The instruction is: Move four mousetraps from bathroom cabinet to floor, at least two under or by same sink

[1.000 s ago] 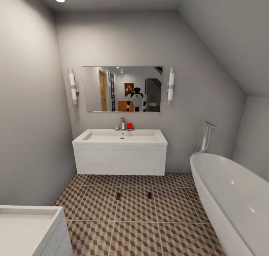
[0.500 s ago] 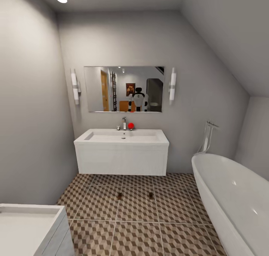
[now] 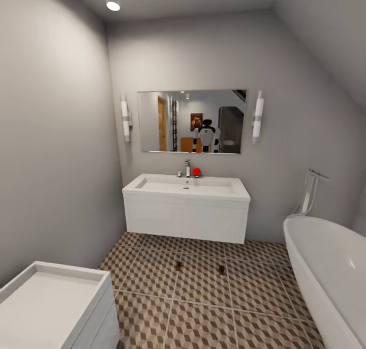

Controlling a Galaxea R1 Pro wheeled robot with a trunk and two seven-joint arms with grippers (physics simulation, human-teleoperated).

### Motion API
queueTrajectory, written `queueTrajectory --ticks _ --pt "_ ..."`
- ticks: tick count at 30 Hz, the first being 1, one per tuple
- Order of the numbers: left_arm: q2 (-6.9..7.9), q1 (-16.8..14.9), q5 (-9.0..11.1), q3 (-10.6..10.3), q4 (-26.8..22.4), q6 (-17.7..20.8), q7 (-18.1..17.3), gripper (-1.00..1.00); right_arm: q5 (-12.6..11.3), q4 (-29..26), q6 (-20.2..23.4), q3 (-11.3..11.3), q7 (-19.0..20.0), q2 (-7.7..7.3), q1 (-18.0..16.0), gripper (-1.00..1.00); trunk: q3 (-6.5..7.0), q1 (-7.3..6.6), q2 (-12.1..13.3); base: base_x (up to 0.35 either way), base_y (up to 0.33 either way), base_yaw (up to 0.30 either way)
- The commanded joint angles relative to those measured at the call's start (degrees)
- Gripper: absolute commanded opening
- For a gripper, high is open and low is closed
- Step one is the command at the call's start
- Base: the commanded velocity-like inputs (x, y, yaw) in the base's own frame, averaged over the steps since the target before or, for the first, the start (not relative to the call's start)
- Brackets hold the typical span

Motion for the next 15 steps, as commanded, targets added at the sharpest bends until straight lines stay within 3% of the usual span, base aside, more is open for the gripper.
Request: queueTrajectory --ticks 1,15 --pt "-0.04 0.0 0.4 -0.5 0.0 -0.2 0.1 1.00 -0.6 0.2 -0.4 0.5 -0.1 0.01 -0.1 1.00 -0.08 0.01 -0.1 0.000 0.000 0.279" --pt "-0.16 0.1 0.6 -0.4 0.0 -0.5 0.2 1.00 -0.6 0.2 -0.4 0.5 0.0 0.03 -0.1 1.00 -0.08 0.01 -0.1 0.000 0.000 0.281"
